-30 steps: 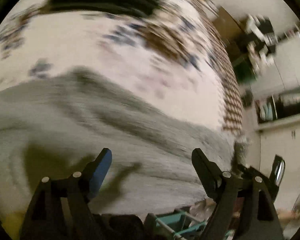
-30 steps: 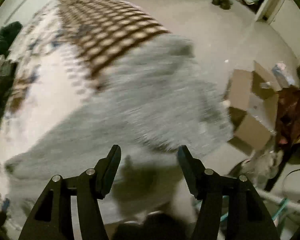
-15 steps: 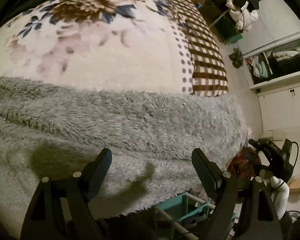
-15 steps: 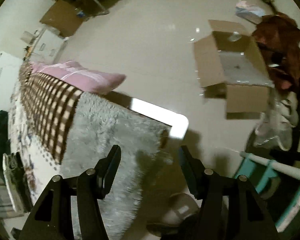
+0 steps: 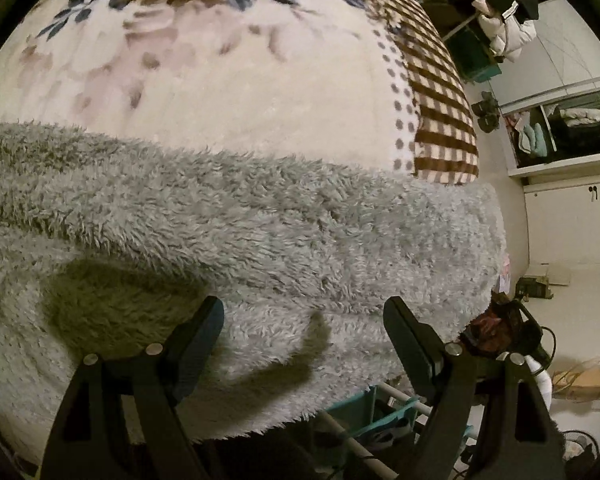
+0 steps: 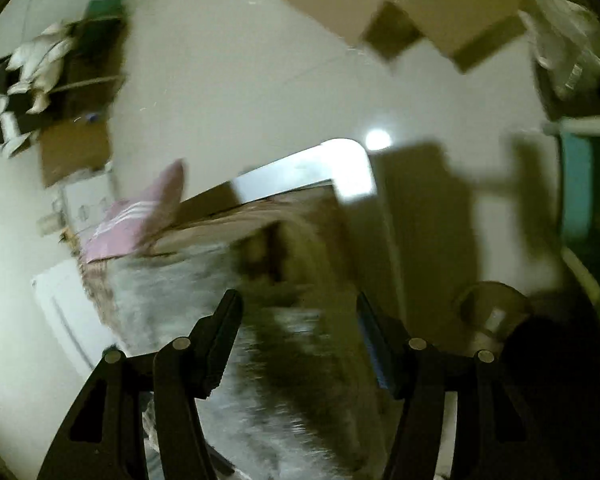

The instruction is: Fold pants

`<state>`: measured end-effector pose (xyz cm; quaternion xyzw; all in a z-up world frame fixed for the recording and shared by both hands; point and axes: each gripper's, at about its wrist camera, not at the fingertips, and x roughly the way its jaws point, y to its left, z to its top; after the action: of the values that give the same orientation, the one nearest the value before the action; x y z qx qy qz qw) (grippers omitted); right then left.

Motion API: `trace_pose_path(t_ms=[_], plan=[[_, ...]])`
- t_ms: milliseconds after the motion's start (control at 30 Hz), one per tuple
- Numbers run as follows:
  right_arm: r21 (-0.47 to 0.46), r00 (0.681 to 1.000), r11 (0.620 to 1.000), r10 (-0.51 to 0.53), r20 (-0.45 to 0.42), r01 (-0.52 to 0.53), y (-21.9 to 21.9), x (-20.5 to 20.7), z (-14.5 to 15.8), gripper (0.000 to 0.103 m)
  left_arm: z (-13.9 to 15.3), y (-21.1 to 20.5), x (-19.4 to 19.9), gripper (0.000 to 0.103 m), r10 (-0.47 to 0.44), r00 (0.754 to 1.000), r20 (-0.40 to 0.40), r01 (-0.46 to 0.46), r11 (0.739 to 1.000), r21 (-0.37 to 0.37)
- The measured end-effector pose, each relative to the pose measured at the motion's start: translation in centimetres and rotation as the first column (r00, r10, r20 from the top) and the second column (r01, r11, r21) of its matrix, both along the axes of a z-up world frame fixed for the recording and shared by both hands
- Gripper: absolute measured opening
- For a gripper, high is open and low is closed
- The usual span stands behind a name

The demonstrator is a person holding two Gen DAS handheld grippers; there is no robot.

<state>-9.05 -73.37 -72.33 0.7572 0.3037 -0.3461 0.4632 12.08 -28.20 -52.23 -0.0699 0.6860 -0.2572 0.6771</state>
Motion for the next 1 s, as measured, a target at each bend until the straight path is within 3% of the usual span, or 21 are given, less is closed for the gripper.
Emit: trace_pose_path(t_ms=[133, 200, 233, 400, 533, 567, 667, 733, 800, 867, 933, 1000], plan=[[-0.015, 0.993, 0.994, 0.11, 0.035, -0.109, 0.7, 2.3, -0.8, 0.061, -0.3, -0.5, 0.0, 0.081, -0.008, 1.0, -0.007, 0.008, 1.0, -0.001], [-0.023, 0.992, 0.992, 0.121, 0.034, -0.12, 0.9, 3.2, -0.9, 0.043, -0.5, -0.9, 0.0, 0.081, -0.012, 1.0, -0.011, 0.012, 1.0, -0.003], [-0.041, 0.992, 0.993, 0.117, 0.05, -0.115, 0.8, 3.5, -0.7, 0.013, -0.6, -1.1, 0.0, 0.081, -0.014, 1.0, -0.013, 0.014, 1.0, -0.007], [-0.188, 0.987, 0.971, 0.155, 0.035, -0.146, 0.0, 4.5, 2.9, 0.009, -0.9, -1.9, 0.1, 0.081, -0.019, 0.999, -0.025, 0.019, 1.0, -0.013], [-0.251, 0.987, 0.955, 0.162, -0.01, -0.159, -0.1, 3.6, 5.0, 0.008, -1.0, -2.4, 0.2, 0.081, -0.035, 0.999, -0.027, 0.035, 0.999, -0.01], [-0.285, 0.986, 0.945, 0.166, -0.015, -0.163, -0.1, 3.4, 5.5, 0.001, -1.1, -2.6, 0.2, 0.081, -0.046, 0.998, -0.032, 0.046, 0.999, -0.009], [-0.414, 0.987, 0.901, 0.159, 0.038, -0.13, -1.9, 2.0, 7.7, 0.0, -1.5, -3.3, 0.2, 0.081, -0.08, 0.996, -0.031, 0.08, 0.997, 0.0], [-0.392, 0.979, 0.914, 0.163, 0.121, -0.104, -3.4, 1.6, 7.7, 0.001, -2.1, -3.7, 0.1, 0.081, -0.105, 0.994, -0.03, 0.105, 0.994, 0.012], [-0.353, 0.976, 0.92, 0.206, 0.07, -0.169, -3.8, 1.8, 7.7, 0.015, -3.0, -3.9, 0.2, 0.081, -0.116, 0.992, -0.04, 0.117, 0.993, 0.025], [-0.312, 0.962, 0.924, 0.26, 0.086, -0.222, -3.2, 2.0, 6.8, 0.077, -4.0, -3.9, 0.3, 0.086, -0.124, 0.991, -0.056, 0.126, 0.992, 0.027], [-0.257, 0.948, 0.934, 0.289, 0.13, -0.25, -2.0, 2.2, 5.4, 0.092, -4.4, -3.9, 0.5, 0.1, -0.116, 0.991, -0.061, 0.116, 0.993, -0.003], [-0.178, 0.939, 0.945, 0.303, 0.163, -0.274, 0.1, 2.0, 2.8, 0.092, -4.9, -4.1, 0.7, 0.103, -0.114, 0.99, -0.078, 0.112, 0.993, -0.024]])
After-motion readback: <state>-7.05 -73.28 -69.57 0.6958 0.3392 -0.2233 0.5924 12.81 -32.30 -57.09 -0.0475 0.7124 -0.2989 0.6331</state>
